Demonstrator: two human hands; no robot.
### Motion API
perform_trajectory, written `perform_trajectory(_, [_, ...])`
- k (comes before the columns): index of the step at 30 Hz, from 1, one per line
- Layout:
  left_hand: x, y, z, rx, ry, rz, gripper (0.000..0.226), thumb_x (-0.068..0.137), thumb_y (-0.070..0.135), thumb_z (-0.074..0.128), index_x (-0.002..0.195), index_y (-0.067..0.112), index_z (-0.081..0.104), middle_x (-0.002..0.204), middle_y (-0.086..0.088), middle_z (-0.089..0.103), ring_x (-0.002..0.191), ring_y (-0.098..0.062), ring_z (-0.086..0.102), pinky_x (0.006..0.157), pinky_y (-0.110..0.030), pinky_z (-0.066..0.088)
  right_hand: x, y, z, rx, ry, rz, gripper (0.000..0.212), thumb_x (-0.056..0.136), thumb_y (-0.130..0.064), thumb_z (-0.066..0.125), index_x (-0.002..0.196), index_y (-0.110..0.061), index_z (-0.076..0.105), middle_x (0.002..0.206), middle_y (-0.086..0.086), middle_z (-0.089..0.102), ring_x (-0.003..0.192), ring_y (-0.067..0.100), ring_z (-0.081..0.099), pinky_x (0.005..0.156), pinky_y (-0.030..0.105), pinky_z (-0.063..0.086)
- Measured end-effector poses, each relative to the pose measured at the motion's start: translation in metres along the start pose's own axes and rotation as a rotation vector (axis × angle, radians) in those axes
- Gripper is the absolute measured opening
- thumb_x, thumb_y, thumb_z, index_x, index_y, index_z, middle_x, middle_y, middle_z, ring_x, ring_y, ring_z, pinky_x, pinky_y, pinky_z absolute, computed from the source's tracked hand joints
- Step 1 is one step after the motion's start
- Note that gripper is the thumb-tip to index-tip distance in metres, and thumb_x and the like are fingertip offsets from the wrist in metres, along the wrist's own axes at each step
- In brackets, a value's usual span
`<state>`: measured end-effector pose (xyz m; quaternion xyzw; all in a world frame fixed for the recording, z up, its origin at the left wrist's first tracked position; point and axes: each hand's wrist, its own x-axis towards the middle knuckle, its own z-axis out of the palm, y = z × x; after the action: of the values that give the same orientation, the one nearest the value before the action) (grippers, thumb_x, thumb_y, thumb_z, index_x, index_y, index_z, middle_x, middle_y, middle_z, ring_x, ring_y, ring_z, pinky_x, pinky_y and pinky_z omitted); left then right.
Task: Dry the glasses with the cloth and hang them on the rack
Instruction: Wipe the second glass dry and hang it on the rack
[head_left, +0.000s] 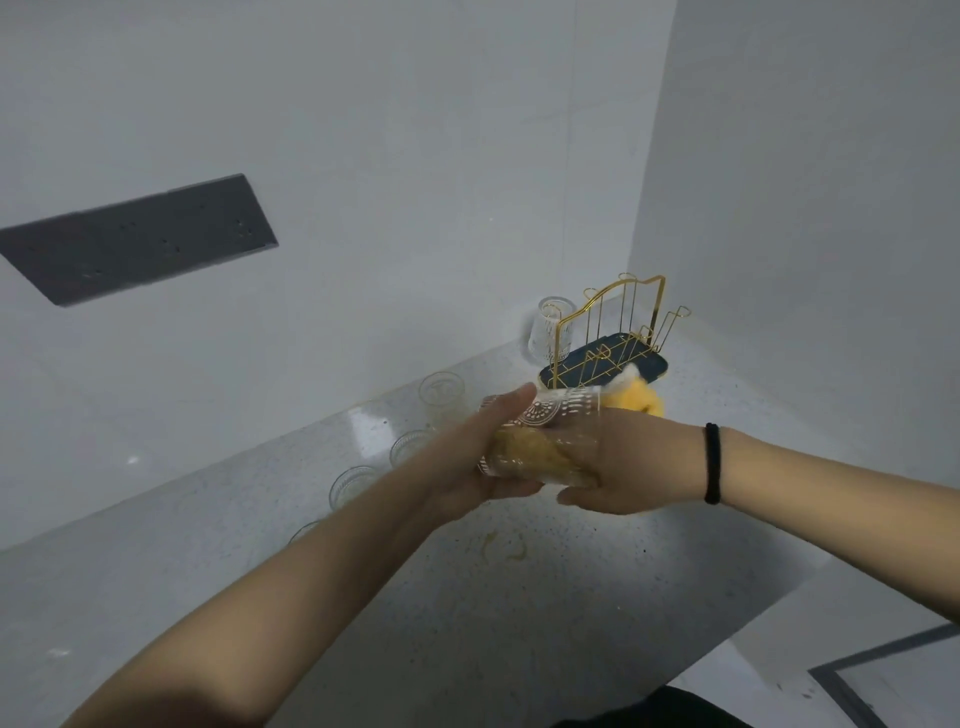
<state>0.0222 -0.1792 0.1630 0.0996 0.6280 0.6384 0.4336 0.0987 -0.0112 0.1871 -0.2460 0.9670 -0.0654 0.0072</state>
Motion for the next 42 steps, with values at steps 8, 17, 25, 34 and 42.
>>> perform_trajectory(8, [0.009,-0.015,-0.006,-0.043,0.013,0.309,0.046,0.08,0.032,0.064,0.123,0.022,0.049,0.12,-0.008,0.06,0.094,-0.02,0.07,0.071,-0.035,0.06,0.01,0.016,-0.021,1.415,-0.186,0.272,0.029,0.082,0.001,0.062,0.106,-0.014,0.059,0.095,-0.004,0.067,0.08,0.007,0.064,0.057,0.018,0.051])
perform_trajectory(17, [0.002,0.009,-0.012,0.003,-0.11,-0.028,0.06,0.074,0.06,0.065,0.114,0.015,0.065,0.103,-0.011,0.073,0.083,-0.025,0.073,0.063,-0.031,0.06,0.001,0.005,-0.008,0.256,0.008,0.07,0.046,0.089,-0.029,0.06,0.132,-0.017,0.049,0.131,-0.005,0.055,0.116,-0.003,0.046,0.089,-0.009,0.015])
perform_trajectory(25, [0.004,-0.003,-0.013,0.066,-0.15,0.232,0.096,0.063,0.048,0.087,0.137,0.005,0.044,0.13,-0.024,0.059,0.109,-0.036,0.065,0.084,-0.046,0.057,-0.002,0.002,-0.034,0.844,-0.212,0.161,0.027,0.083,-0.016,0.068,0.098,-0.035,0.054,0.088,-0.025,0.063,0.08,-0.011,0.058,0.072,0.005,0.043])
perform_trajectory(34, [0.004,-0.007,-0.022,-0.058,-0.264,-0.094,0.078,0.051,0.058,0.088,0.108,0.009,0.068,0.095,-0.016,0.074,0.079,-0.025,0.074,0.07,-0.034,0.062,0.002,-0.001,-0.012,-0.121,-0.281,0.077,0.045,0.097,-0.038,0.04,0.136,-0.014,0.044,0.135,-0.004,0.05,0.125,0.018,0.045,0.104,0.023,0.026])
perform_trajectory(42, [0.01,0.001,-0.016,0.285,-0.543,0.046,0.082,0.06,0.057,0.084,0.121,0.011,0.054,0.112,-0.002,0.067,0.105,-0.018,0.066,0.09,-0.029,0.054,0.006,0.004,-0.031,0.375,-0.3,0.07,0.041,0.071,-0.039,0.078,0.104,-0.018,0.064,0.1,-0.002,0.066,0.089,0.014,0.061,0.078,0.027,0.051])
